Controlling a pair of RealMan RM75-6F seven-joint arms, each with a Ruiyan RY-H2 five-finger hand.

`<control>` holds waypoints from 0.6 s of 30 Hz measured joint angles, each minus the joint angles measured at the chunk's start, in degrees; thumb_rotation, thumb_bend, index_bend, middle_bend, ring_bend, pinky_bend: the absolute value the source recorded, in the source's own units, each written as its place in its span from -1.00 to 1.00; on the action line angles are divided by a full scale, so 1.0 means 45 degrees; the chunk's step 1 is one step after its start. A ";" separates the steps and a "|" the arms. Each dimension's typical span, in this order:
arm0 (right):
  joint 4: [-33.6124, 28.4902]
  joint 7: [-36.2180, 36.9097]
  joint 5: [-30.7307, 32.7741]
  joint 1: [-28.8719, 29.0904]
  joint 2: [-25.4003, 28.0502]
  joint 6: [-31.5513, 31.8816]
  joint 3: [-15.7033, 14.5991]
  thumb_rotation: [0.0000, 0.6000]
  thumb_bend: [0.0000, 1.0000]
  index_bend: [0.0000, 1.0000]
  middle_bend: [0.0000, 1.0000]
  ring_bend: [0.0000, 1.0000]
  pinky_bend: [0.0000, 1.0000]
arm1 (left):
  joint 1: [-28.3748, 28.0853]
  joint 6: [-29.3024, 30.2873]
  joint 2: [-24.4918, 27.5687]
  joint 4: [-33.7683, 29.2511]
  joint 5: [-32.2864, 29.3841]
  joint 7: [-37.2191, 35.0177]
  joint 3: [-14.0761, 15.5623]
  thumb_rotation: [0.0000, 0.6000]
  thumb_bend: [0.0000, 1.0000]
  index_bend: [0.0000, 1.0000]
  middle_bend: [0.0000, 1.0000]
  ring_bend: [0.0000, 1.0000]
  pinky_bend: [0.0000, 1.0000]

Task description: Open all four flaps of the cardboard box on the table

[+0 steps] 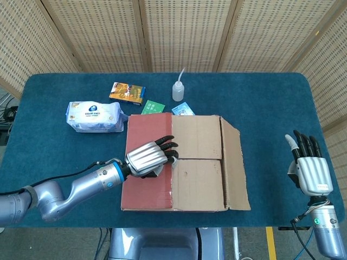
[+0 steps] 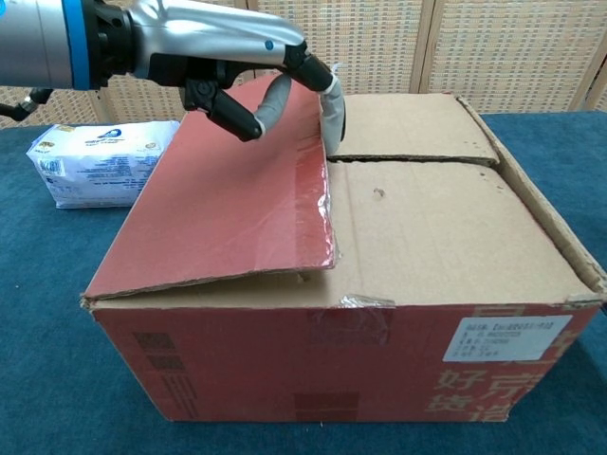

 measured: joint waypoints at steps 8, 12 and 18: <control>0.0656 0.0542 0.0073 -0.0305 -0.0468 0.0114 -0.0067 1.00 0.91 -0.88 -0.99 -1.00 -1.00 | 0.0272 0.0229 0.0906 -0.0463 0.0395 -0.0432 0.0206 0.76 1.00 -0.21 -0.43 -0.76 -0.94; 0.0782 0.0622 0.0071 -0.0401 -0.0530 0.0154 -0.0044 1.00 0.91 -0.88 -1.00 -1.00 -1.00 | 0.0453 0.0494 0.1378 -0.0653 0.0673 -0.0710 0.0275 0.77 1.00 -0.21 -0.42 -0.76 -0.94; 0.0815 0.0753 0.0093 -0.0444 -0.0538 0.0085 0.0037 1.00 0.91 -0.88 -1.00 -1.00 -1.00 | 0.0684 0.0702 0.2453 -0.1077 0.0981 -0.1192 0.0326 0.76 1.00 -0.21 -0.41 -0.74 -0.91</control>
